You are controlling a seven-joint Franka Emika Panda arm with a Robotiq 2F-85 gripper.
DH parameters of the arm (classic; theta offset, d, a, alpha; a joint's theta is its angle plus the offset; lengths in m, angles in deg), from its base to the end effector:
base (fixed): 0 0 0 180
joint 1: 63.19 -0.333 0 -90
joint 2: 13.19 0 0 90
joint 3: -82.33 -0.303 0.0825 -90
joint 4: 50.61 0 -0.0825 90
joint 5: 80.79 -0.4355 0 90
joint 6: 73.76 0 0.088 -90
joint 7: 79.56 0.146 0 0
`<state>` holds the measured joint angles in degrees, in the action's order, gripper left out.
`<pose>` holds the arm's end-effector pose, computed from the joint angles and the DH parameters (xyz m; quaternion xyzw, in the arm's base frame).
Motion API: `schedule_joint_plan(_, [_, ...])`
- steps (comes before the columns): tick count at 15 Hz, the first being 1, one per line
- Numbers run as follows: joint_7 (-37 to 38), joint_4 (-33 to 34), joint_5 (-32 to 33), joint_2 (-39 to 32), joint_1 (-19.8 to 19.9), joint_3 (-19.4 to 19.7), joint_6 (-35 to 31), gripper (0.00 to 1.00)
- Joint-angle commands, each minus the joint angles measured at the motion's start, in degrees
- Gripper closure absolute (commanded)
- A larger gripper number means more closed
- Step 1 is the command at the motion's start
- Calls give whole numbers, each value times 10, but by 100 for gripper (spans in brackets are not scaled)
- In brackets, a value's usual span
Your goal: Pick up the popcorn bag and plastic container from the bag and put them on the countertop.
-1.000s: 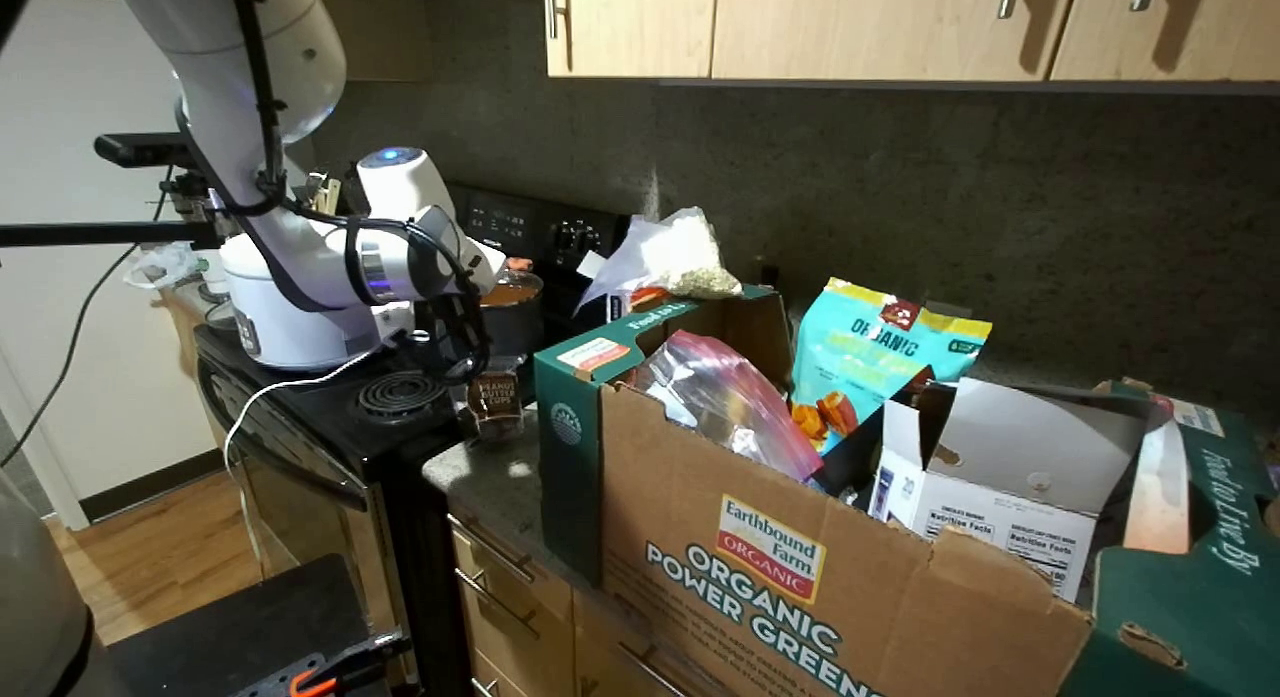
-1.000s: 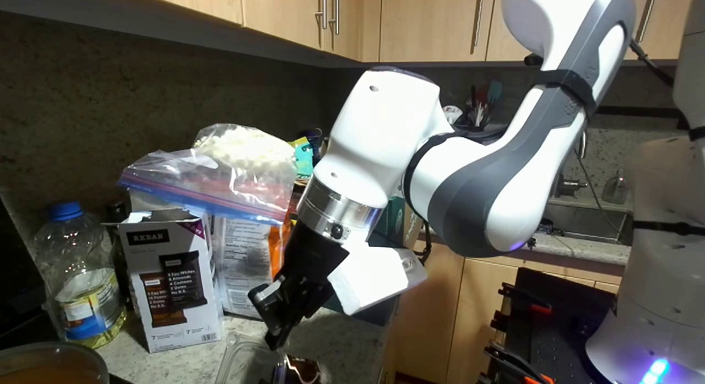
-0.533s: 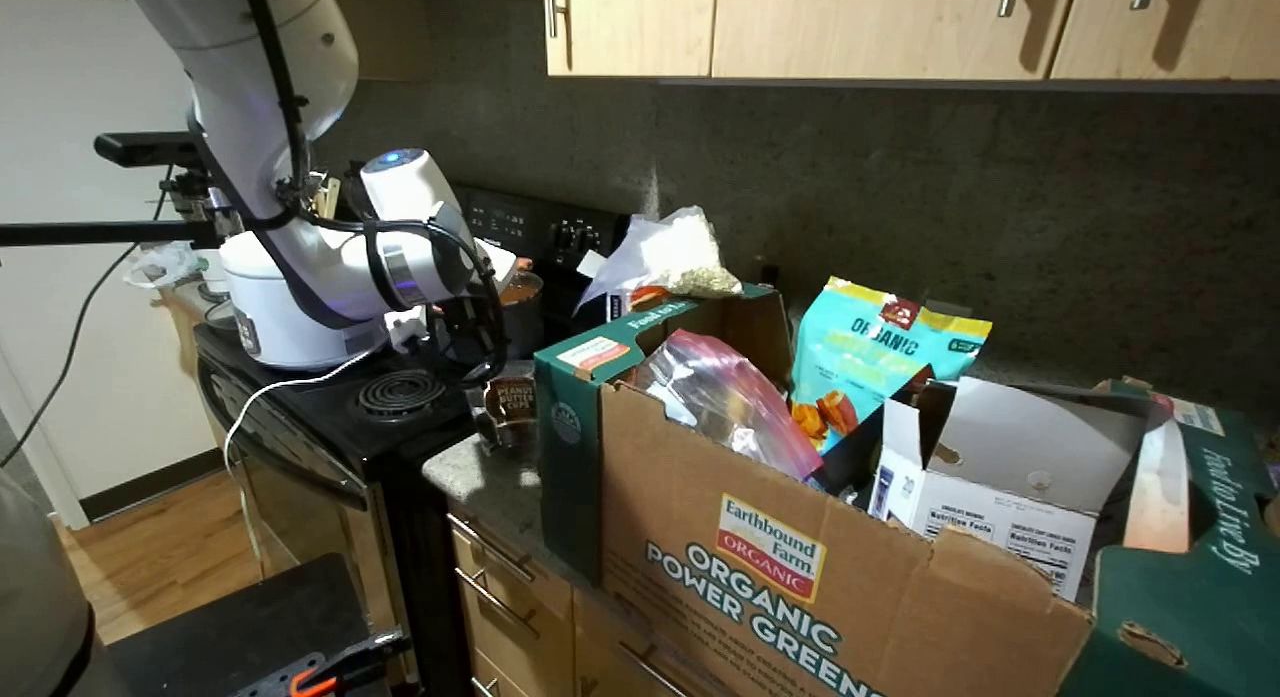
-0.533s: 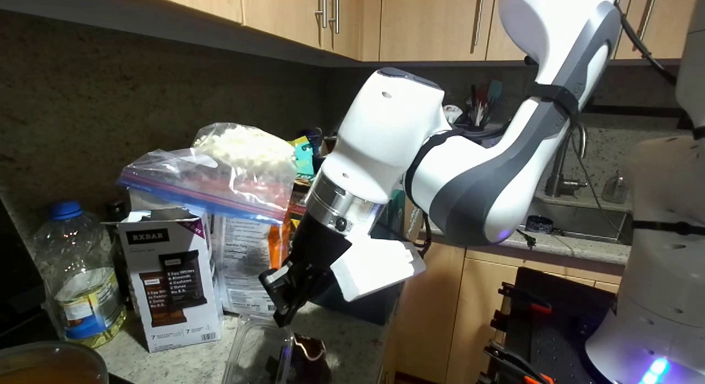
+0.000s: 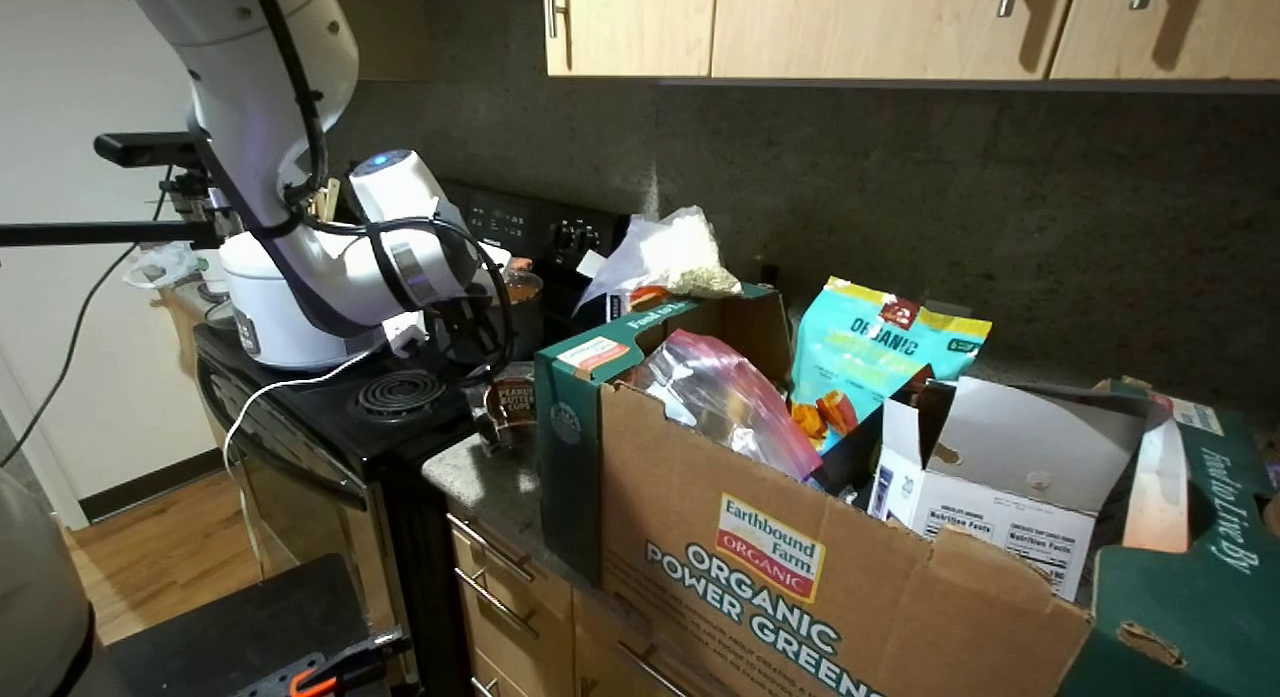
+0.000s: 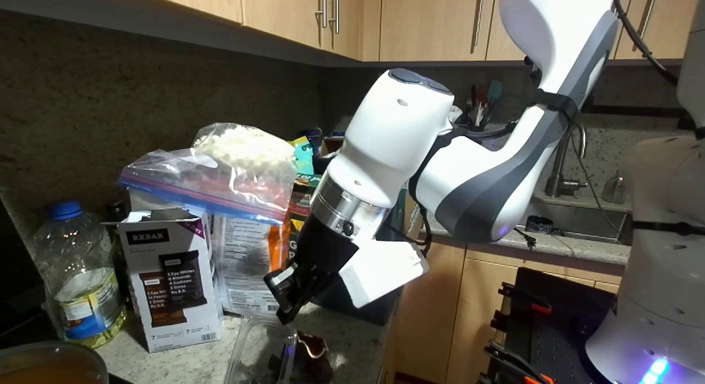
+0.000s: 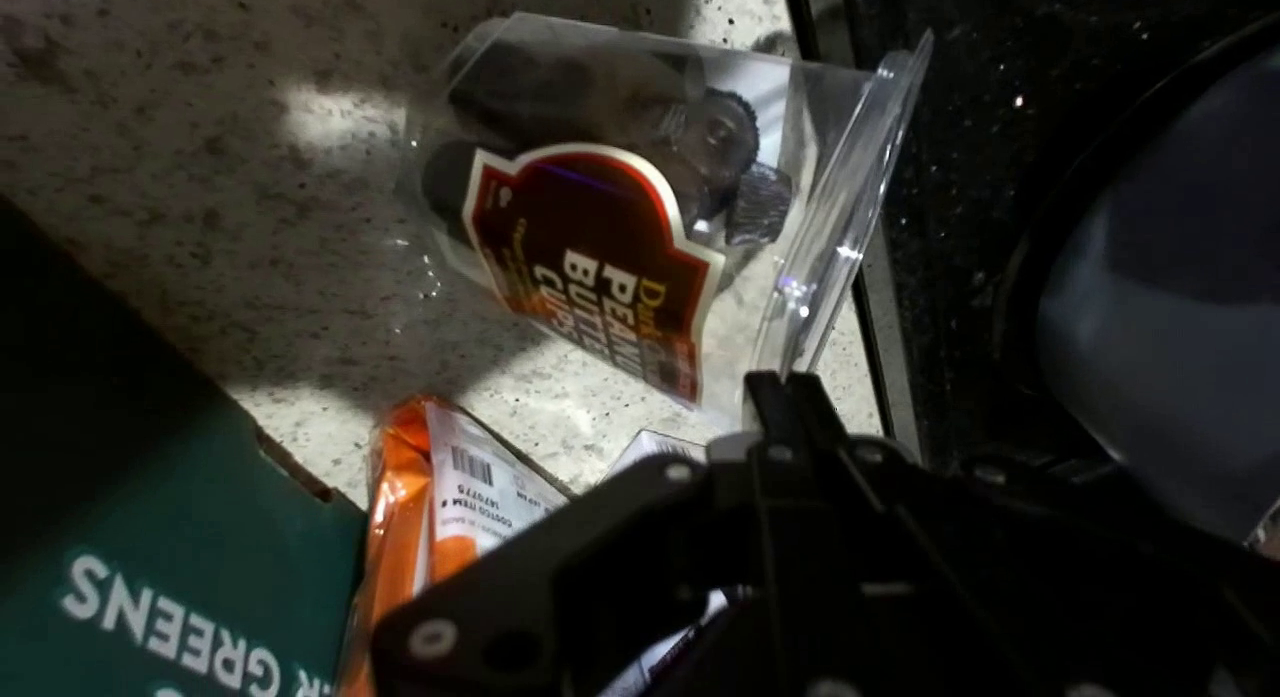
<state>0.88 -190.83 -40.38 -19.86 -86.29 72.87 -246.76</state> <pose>0.4415 0.3376 0.2050 -0.9671 0.0773 -0.2109 0.1191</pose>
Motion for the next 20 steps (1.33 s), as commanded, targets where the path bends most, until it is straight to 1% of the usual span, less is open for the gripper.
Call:
schedule_joint_plan(1, [28,-6,39,19,-9,10,13,99])
schedule_joint_plan(5, [66,-4,75,24,-11,13,25,99])
schedule_joint_plan(10, [118,-2,121,31,-10,10,57,99])
schedule_joint_plan(16, [150,-2,142,39,-10,3,106,99])
schedule_joint_plan(20, [143,-4,134,42,-12,-2,131,99])
